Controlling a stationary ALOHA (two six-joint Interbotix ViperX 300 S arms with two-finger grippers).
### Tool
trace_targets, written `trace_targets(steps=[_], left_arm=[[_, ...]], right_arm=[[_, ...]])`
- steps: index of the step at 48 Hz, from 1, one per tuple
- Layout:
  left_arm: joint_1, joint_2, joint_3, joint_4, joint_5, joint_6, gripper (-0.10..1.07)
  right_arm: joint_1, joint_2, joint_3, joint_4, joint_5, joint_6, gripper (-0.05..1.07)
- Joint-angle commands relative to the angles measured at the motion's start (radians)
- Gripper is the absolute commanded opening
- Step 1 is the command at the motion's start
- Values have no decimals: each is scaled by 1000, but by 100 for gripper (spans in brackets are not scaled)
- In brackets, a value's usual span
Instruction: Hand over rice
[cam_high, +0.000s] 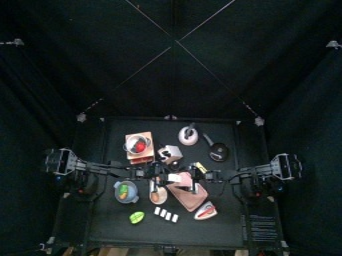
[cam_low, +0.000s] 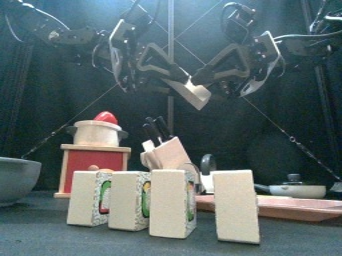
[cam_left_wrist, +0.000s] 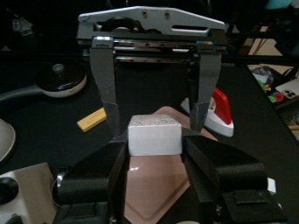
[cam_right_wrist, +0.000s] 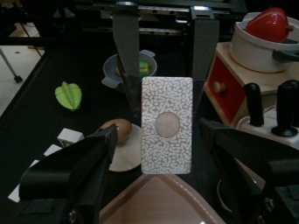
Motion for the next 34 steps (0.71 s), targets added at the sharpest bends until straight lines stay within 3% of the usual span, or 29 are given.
trace_targets(steps=[1,15,34], left_arm=[[-2,-6,-23,3,-11,2,62],[0,-6,-21,3,-9,2,62],[0,-6,-21,2,-9,2,62]], right_arm=[[3,-12,-21,0,-6,0,101],[3,-12,-18,0,-5,0,98],[3,-14,-17,0,-5,0,62]])
